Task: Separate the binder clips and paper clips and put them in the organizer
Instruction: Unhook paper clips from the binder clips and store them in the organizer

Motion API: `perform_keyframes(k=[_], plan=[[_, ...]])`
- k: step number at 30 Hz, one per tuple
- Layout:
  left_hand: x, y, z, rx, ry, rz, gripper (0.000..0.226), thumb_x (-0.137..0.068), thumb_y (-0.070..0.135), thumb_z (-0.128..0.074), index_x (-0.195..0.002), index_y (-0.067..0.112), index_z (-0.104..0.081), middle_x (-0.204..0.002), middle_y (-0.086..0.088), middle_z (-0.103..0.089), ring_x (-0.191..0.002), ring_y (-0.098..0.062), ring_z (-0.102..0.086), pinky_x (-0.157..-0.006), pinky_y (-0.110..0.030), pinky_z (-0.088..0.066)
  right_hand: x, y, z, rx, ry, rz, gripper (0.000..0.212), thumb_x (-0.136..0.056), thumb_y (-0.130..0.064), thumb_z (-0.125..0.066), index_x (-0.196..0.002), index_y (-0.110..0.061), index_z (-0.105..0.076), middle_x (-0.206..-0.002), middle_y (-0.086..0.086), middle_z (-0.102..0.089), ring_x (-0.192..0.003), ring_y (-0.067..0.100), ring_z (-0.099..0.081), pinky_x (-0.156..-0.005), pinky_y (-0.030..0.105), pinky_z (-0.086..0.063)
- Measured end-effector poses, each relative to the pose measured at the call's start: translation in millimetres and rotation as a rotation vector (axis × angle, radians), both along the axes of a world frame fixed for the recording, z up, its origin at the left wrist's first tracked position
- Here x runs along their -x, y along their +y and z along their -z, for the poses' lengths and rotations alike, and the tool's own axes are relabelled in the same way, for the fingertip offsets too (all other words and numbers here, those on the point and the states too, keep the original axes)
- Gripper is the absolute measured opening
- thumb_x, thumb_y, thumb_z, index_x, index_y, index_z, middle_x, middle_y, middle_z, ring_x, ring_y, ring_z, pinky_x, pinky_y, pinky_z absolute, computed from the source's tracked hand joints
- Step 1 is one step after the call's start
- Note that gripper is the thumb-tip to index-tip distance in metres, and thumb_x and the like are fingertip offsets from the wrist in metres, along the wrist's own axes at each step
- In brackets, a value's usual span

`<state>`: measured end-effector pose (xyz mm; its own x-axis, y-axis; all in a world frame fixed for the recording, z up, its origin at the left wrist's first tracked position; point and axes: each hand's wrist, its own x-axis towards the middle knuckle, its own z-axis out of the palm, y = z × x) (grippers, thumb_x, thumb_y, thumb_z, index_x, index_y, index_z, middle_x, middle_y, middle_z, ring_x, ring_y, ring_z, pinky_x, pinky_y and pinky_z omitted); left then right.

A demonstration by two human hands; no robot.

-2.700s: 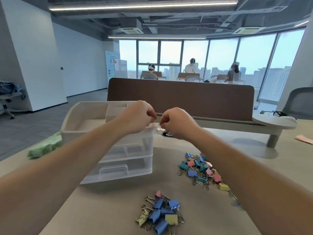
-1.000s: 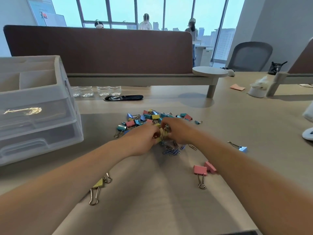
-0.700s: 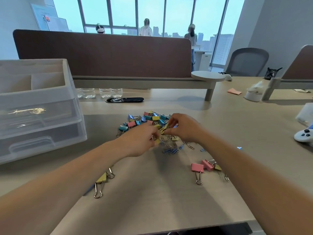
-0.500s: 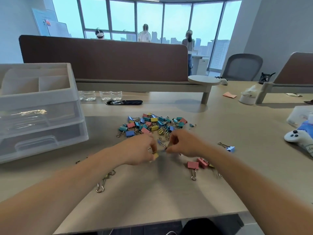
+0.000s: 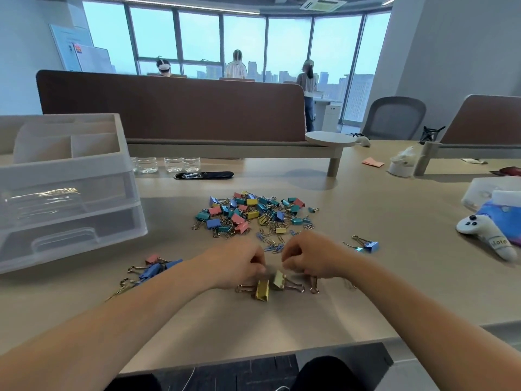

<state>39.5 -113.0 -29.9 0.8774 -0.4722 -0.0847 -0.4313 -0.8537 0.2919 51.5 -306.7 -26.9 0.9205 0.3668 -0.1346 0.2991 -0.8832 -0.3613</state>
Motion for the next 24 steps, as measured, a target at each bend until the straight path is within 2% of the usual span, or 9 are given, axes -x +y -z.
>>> perform_keyframes(k=[2,5,10,12,15,19,21,24], plan=[[-7,-1,-1,0.021,-0.063,-0.021,0.020,-0.098,0.028,-0.054,-0.110,0.020,-0.068,-0.108,0.005,-0.066,-0.094,-0.009,-0.059,-0.080,-0.023,-0.047,-6,-4,2,0.022,-0.073,0.064,0.014,-0.095,-0.024,-0.062,-0.105,-0.022,-0.070,-0.095,-0.010,-0.065,-0.082,0.007,-0.060,-0.061,0.012,-0.038],[-24,-4,3,0.057,-0.120,-0.069,0.016,-0.096,0.024,-0.056,-0.105,0.018,-0.069,-0.104,0.004,-0.069,-0.090,-0.009,-0.062,-0.080,-0.024,-0.050,-17,-3,6,0.073,-0.155,0.102,0.018,-0.096,-0.025,-0.061,-0.112,-0.022,-0.068,-0.103,-0.010,-0.064,-0.082,0.004,-0.053,-0.057,0.010,-0.031],[-51,-12,10,0.072,-0.049,-0.134,0.014,-0.088,0.025,-0.065,-0.098,0.017,-0.070,-0.097,-0.002,-0.069,-0.085,-0.015,-0.064,-0.080,-0.039,-0.057,-38,5,12,0.113,-0.213,0.105,0.016,-0.094,-0.027,-0.063,-0.109,-0.027,-0.066,-0.110,-0.005,-0.066,-0.085,0.009,-0.056,-0.068,0.021,-0.043],[-58,-16,13,0.084,-0.015,-0.132,0.014,-0.086,0.025,-0.068,-0.096,0.015,-0.070,-0.096,-0.004,-0.069,-0.086,-0.017,-0.064,-0.080,-0.040,-0.057,-45,8,14,0.130,-0.198,0.093,0.012,-0.093,-0.027,-0.064,-0.105,-0.029,-0.066,-0.108,-0.006,-0.065,-0.087,0.010,-0.057,-0.070,0.023,-0.046],[-65,-19,17,0.116,-0.017,-0.124,0.014,-0.087,0.024,-0.069,-0.096,0.014,-0.070,-0.096,-0.004,-0.068,-0.086,-0.018,-0.063,-0.080,-0.037,-0.055,-52,11,15,0.158,-0.169,0.070,0.010,-0.091,-0.023,-0.064,-0.094,-0.032,-0.064,-0.103,-0.006,-0.063,-0.088,0.012,-0.059,-0.066,0.023,-0.045],[-70,-19,22,0.154,-0.005,-0.119,0.010,-0.089,0.022,-0.067,-0.095,0.015,-0.072,-0.097,-0.003,-0.069,-0.088,-0.019,-0.062,-0.081,-0.035,-0.053,-58,9,17,0.152,-0.162,0.067,0.020,-0.089,-0.019,-0.065,-0.079,-0.033,-0.055,-0.091,-0.009,-0.059,-0.085,0.012,-0.057,-0.060,0.021,-0.040],[-72,-18,22,0.161,0.020,-0.118,0.012,-0.089,0.023,-0.068,-0.093,0.014,-0.073,-0.095,-0.004,-0.070,-0.086,-0.019,-0.063,-0.081,-0.038,-0.054,-59,9,18,0.126,-0.139,0.077,0.025,-0.088,-0.019,-0.066,-0.073,-0.033,-0.053,-0.086,-0.011,-0.059,-0.083,0.012,-0.057,-0.059,0.021,-0.039],[-75,-13,21,0.154,0.065,-0.110,0.014,-0.088,0.028,-0.069,-0.089,0.015,-0.072,-0.094,-0.005,-0.070,-0.086,-0.021,-0.063,-0.080,-0.040,-0.054,-60,7,19,0.101,-0.107,0.078,0.023,-0.088,-0.019,-0.067,-0.073,-0.031,-0.054,-0.084,-0.012,-0.058,-0.080,0.009,-0.055,-0.059,0.020,-0.037]])
